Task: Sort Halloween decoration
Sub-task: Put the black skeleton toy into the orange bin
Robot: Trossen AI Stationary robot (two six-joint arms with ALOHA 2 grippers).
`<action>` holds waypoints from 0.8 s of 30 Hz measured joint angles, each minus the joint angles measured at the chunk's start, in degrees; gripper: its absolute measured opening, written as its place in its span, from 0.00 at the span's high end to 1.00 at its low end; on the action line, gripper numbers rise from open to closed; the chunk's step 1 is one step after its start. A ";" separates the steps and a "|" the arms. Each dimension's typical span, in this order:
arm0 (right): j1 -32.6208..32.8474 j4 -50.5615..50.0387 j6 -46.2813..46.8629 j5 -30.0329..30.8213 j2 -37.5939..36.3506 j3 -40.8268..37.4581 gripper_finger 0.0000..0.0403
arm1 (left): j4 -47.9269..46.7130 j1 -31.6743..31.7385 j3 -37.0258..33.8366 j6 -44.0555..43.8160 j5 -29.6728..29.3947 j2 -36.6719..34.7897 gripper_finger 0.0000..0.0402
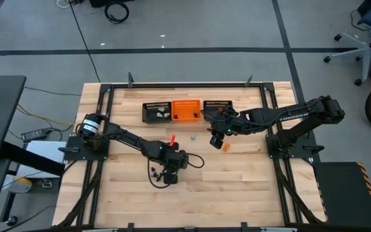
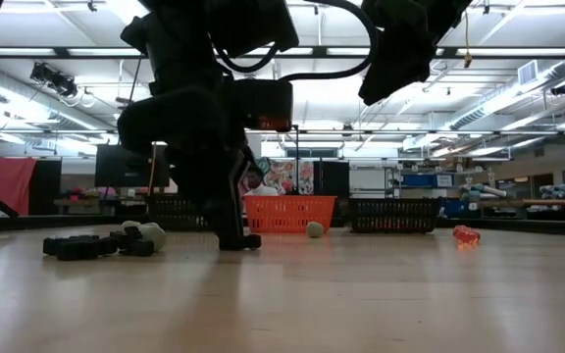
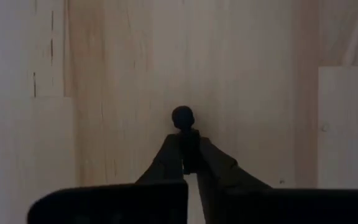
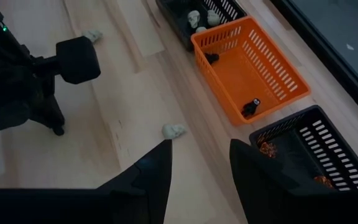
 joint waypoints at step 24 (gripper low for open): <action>-0.15 1.79 1.25 0.71 0.02 0.00 0.59 | -5.60 13.32 -0.15 8.87 -11.87 -9.06 0.99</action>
